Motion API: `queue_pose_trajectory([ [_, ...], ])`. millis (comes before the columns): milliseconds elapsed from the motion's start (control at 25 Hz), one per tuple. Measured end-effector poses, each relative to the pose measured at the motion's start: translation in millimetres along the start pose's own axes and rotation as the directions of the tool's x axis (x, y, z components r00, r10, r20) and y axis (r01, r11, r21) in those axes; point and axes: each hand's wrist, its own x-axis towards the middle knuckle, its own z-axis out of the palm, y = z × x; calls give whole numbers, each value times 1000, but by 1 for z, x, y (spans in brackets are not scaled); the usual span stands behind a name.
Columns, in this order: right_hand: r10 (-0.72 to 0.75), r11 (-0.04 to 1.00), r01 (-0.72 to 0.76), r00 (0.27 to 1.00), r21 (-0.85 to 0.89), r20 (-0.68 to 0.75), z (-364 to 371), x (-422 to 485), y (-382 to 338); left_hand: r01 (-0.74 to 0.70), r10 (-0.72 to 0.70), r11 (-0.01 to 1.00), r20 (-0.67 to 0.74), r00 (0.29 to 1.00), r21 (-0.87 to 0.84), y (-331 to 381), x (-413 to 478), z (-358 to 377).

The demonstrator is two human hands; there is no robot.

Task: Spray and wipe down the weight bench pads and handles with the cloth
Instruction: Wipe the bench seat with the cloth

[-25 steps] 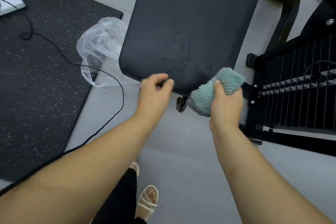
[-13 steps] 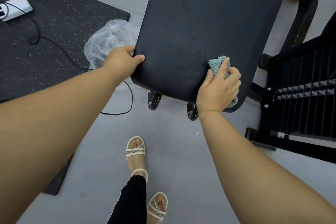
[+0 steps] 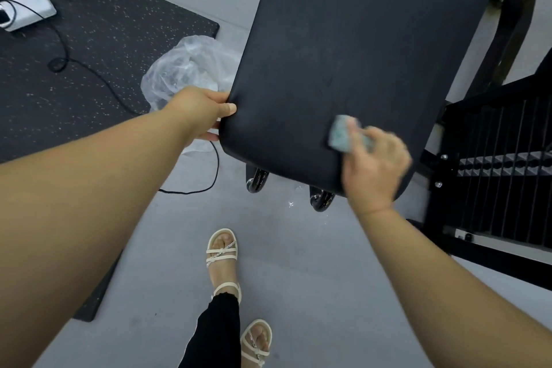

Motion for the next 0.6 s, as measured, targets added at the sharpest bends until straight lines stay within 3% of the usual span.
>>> queue_pose_trajectory([
  [80, 333, 943, -332, 942, -25, 34, -6, -2, 16, 20, -18, 999, -49, 999, 29, 5, 0, 4],
  [160, 663, 748, -663, 744, -29, 81, -4, 16, -24, 40, -35, 998, -85, 996, 55, 7, 1, 7],
  [200, 742, 668, -744, 665, -4, 88, 0, 30, -54, 50, -45, 997, -92, 995, 54, 8, 1, 9],
  [240, 753, 650, -759, 649, 30, 104, 4, 46, -87, 62, -58, 997, -92, 994, 42, 8, 3, 9],
  [280, 715, 683, -726, 686, 76, 130, 6, 59, -116, 75, -74, 997, -85, 994, 20, 7, 3, 8],
  [360, 530, 816, -550, 835, 176, 147, 12, 71, -151, 112, -114, 993, -55, 992, -27, 8, 3, 5],
  [440, 180, 954, -200, 978, 226, 106, 15, 61, -144, 147, -149, 988, -36, 988, -49, 10, 4, 2],
  [520, -224, 950, 205, 973, 236, 57, 19, 53, -96, 181, -185, 980, -42, 982, -88, 13, 4, 1],
  [560, -308, 931, 290, 950, 220, 50, 19, 48, -65, 189, -194, 976, -46, 980, -104, 13, 4, 2],
  [600, -289, 943, 275, 956, 186, 52, 17, 44, -35, 192, -198, 975, -48, 979, -114, 13, 5, 4],
])
